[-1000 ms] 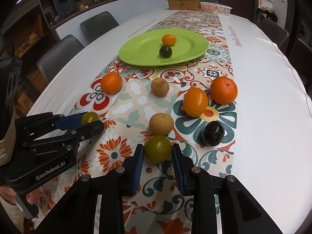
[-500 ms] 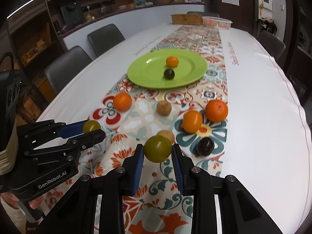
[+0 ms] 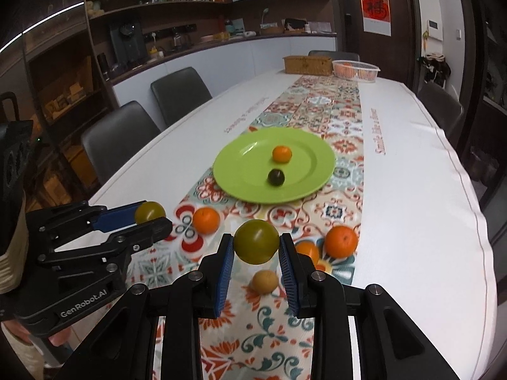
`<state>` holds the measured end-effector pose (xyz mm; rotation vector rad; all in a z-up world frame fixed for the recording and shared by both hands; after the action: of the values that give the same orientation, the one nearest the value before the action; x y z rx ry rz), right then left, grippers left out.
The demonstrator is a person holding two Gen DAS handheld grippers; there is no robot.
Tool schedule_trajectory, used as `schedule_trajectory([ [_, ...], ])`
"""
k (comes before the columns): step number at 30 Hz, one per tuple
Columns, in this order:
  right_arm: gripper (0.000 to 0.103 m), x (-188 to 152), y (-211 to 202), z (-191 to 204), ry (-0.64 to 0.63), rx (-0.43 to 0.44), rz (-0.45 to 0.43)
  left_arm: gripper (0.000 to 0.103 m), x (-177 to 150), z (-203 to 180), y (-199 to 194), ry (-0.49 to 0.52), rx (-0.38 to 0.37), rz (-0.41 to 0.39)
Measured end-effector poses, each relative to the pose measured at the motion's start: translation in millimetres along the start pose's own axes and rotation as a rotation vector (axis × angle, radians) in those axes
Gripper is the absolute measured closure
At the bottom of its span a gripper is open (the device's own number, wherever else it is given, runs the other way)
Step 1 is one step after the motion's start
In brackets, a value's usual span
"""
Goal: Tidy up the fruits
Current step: 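Lower both green-yellow tomatoes onto the green plate and open both tools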
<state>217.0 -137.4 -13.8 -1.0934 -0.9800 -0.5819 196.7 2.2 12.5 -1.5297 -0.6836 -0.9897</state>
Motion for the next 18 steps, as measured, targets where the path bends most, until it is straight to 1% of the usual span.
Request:
schedule_trajectory([
  [10, 0.073, 32, 16, -8, -0.029, -0.001, -0.029, 0.075, 33, 8, 15, 0.001, -0.002, -0.036],
  [18, 0.073, 54, 36, -11, -0.058, -0.003, -0.03, 0.075, 49, 17, 38, -0.001, 0.001, -0.025],
])
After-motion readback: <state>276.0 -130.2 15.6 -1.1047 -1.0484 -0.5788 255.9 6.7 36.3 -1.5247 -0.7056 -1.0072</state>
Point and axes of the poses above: each gripper's, at about its wrist camera, not at the fingertips, and y roughly the way its jaws point, z to its left, x to its top, the point moved 2 cm from there along y, roughly the way its jaws point, and after that the axes turned 15 degrees about -z, right-handed, at the moved point
